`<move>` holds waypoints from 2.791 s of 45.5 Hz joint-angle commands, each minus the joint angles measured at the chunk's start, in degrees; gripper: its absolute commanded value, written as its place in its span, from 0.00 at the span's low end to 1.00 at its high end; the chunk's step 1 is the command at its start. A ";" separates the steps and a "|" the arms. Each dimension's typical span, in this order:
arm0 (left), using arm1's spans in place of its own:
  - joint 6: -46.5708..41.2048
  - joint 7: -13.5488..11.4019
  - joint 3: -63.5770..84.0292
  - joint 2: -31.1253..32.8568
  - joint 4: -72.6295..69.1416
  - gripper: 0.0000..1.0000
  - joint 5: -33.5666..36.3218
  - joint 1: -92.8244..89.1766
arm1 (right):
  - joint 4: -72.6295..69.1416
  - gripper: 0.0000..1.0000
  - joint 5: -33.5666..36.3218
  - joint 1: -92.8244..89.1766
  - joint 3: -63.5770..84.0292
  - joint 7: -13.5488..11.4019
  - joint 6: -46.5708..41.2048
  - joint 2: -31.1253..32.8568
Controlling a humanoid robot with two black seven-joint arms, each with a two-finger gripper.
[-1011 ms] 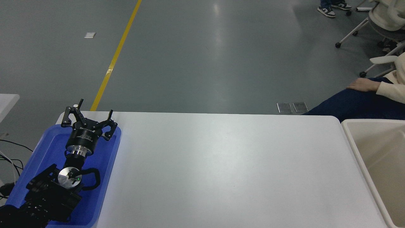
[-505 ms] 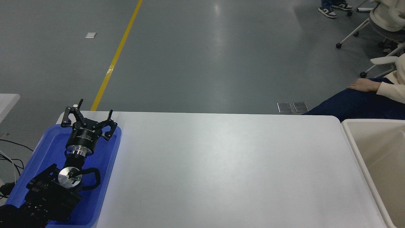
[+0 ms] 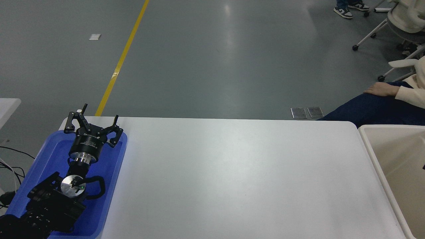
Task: Pick up paper ball place in dustbin
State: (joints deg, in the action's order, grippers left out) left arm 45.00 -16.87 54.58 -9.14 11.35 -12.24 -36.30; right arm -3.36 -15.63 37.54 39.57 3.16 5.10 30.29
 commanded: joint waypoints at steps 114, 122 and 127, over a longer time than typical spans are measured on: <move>0.00 0.00 0.00 0.00 -0.01 1.00 0.03 0.00 | -48.84 1.00 11.85 -12.58 -82.02 30.85 -4.31 -5.86; 0.00 0.00 0.00 0.00 -0.01 1.00 -0.06 0.00 | -46.39 1.00 11.85 -9.86 -82.81 30.76 -3.69 -7.87; 0.00 0.00 0.00 0.00 -0.01 1.00 0.03 0.00 | -46.29 1.00 11.85 -10.20 -82.72 30.76 -3.61 -8.14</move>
State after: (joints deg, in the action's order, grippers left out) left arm 45.00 -16.87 54.58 -9.14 11.34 -12.22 -36.30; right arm -51.62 -3.95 26.27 -42.39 33.65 1.34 24.05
